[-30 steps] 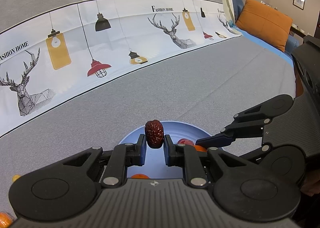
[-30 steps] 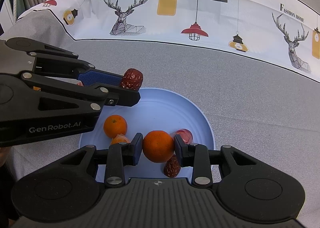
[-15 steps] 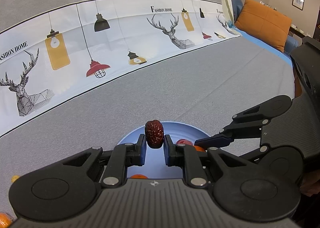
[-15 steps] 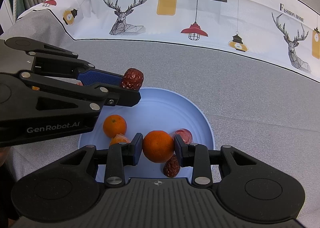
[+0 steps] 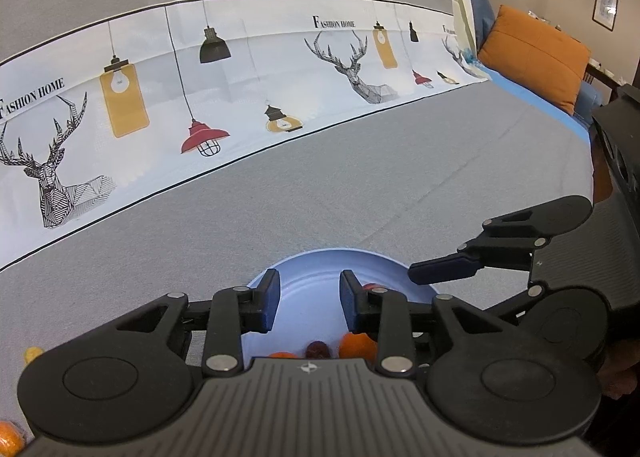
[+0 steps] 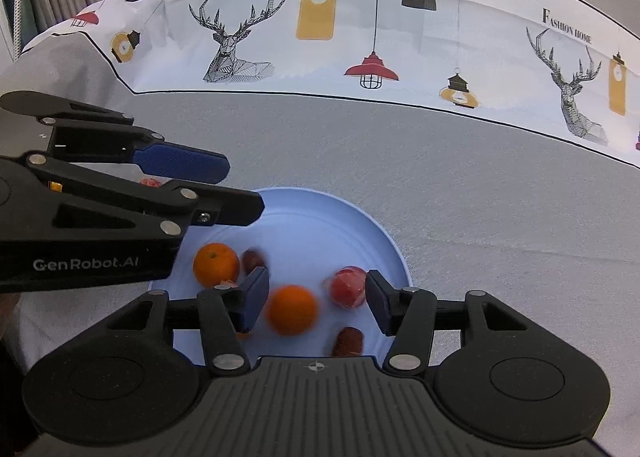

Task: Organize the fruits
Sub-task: 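Open both grippers to drop the orange and red date onto the plate, then move the left gripper to a small yellow fruit while the right moves to a red apple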

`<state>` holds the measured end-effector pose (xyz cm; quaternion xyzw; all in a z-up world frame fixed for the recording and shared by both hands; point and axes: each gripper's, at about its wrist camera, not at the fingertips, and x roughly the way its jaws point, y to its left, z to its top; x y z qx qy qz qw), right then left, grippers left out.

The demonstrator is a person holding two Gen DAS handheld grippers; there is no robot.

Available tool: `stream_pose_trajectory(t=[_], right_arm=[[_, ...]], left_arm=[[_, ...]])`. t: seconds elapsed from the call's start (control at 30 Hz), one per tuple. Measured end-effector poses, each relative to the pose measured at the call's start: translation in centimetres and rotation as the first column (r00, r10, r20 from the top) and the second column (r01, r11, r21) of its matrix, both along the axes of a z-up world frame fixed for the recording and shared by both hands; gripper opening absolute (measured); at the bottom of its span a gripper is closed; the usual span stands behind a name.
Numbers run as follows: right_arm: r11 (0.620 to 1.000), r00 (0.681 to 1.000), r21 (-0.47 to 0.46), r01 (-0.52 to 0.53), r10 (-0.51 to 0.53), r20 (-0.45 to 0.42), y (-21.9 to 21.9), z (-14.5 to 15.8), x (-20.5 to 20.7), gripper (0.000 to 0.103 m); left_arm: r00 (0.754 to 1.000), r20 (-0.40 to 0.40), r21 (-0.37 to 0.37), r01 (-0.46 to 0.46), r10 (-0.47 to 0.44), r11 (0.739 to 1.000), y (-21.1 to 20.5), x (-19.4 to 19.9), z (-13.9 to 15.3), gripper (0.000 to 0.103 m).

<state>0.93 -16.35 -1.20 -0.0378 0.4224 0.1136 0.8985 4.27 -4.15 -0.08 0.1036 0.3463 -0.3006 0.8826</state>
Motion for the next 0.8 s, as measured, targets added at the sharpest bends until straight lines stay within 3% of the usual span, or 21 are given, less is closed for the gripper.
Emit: stream_pose_trajectory(t=[0.33, 0.43, 0.53, 0.6, 0.67, 0.8], right_arm=[[0.999, 0.999, 0.002, 0.036, -0.036, 0.037, 0.1, 0.4, 0.1, 0.056], [0.996, 0.995, 0.028, 0.080, -0.081, 0.051, -0.4, 0.7, 0.3, 0.055], [0.992, 0.991, 0.052, 0.111, -0.115, 0.070, -0.6, 1.0, 0.6, 0.051], [0.990, 0.988, 0.071, 0.120, -0.126, 0.089, -0.6, 1.3, 0.6, 0.038], [0.988, 0.985, 0.091, 0.123, -0.133, 0.110, -0.3, 1.5, 0.7, 0.033], [0.984, 0.983, 0.132, 0.119, -0.136, 0.127, 0.3, 1.7, 0.8, 0.032]], left_arm=[[0.999, 0.008, -0.005, -0.035, 0.035, 0.999, 1.1, 0.1, 0.4, 0.034], [0.997, 0.009, -0.022, -0.080, 0.080, 0.997, 1.9, 0.7, 0.8, 0.014], [0.987, -0.013, -0.047, -0.162, 0.161, 0.986, 3.5, 1.7, 1.1, 0.003], [0.973, -0.041, -0.062, -0.231, 0.229, 0.971, 4.8, 2.6, 1.2, 0.003], [0.951, -0.077, -0.070, -0.304, 0.299, 0.950, 6.2, 3.4, 1.1, 0.003], [0.885, -0.150, -0.043, -0.451, 0.440, 0.892, 9.0, 4.8, 0.4, 0.003]])
